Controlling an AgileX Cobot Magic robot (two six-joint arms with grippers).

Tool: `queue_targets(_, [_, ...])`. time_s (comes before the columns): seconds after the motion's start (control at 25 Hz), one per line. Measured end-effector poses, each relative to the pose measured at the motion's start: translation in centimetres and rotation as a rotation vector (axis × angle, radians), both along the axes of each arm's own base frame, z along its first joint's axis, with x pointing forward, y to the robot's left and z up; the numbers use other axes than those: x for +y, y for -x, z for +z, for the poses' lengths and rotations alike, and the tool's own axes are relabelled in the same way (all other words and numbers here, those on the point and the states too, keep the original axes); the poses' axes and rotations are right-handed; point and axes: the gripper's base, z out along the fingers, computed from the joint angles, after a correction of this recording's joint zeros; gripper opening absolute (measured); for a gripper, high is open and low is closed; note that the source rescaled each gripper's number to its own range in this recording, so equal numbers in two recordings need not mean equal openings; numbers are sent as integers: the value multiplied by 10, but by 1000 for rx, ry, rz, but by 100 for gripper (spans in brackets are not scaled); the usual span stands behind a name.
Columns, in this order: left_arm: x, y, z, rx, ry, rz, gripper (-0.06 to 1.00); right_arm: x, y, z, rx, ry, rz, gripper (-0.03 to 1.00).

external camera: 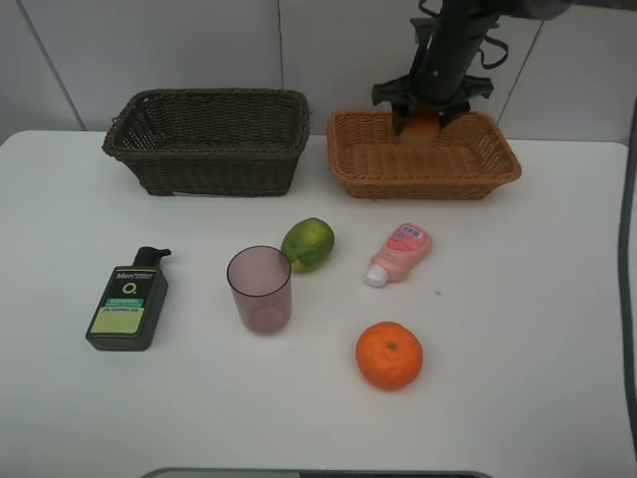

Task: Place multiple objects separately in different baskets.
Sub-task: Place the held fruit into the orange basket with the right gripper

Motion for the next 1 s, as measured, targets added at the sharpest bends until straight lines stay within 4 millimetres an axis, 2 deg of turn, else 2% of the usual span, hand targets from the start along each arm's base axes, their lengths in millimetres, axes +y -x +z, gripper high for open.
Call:
queue_targets(0.28, [0,0,0,0,0,0,96,6,-9,-35,6,-2,17,13])
queue_targets(0.56, [0,0,0,0,0,0,96,6,-10,-43,12,-1,18,13])
queue_targets(0.6, [0,0,0,0,0,0,96,6,-11,-43,11,-1,18,19])
queue_targets(0.64, [0,0,0,0,0,0,96,6,-11,-43,11,-1,18,29])
queue_targets(0.76, [0,0,0,0,0,0,96,6,-10,-43,13,-1,18,77])
queue_targets(0.8, [0,0,0,0,0,0,96,6,-10,-42,13,-1,18,85])
queue_targets(0.88, [0,0,0,0,0,0,96,6,-10,-37,8,-2,17,94])
queue_targets(1.0, [0,0,0,0,0,0,96,4,-5,-19,6,-6,-3,99])
